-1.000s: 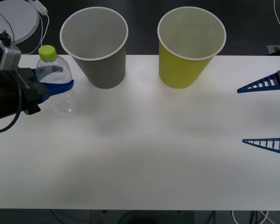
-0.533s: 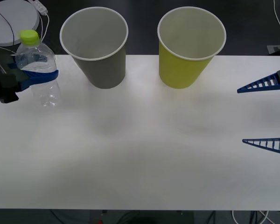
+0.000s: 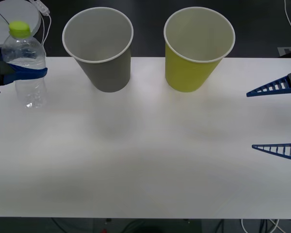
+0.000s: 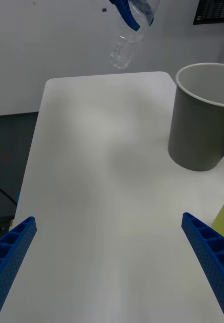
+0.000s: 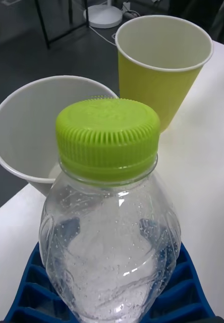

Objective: Put the can into the green bin and the plastic bottle into the gray bin

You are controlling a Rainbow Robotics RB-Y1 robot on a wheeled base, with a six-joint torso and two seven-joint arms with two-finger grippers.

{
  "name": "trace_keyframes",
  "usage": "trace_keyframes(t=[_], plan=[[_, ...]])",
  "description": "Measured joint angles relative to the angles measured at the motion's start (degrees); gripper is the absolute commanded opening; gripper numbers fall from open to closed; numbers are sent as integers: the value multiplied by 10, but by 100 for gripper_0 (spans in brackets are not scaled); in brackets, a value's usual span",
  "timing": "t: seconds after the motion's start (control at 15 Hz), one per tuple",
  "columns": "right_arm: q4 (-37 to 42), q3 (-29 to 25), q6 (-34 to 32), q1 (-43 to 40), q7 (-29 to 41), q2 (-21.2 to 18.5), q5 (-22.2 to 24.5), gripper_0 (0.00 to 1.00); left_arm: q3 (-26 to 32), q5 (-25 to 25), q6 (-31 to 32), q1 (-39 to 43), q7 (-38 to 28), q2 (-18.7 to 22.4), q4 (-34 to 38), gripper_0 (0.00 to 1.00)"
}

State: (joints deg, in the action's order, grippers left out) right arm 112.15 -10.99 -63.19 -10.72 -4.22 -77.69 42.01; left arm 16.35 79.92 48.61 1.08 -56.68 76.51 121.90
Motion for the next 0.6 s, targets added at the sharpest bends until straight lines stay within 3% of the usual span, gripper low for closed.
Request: trace_keyframes(t=[0.27,0.6], plan=[[0,0,0,0,0,0,0,100,1,-19,102,-83,4,21,-61,0],[0,0,0,0,0,0,0,100,-19,-27,179,-153,7,36,-108,0]])
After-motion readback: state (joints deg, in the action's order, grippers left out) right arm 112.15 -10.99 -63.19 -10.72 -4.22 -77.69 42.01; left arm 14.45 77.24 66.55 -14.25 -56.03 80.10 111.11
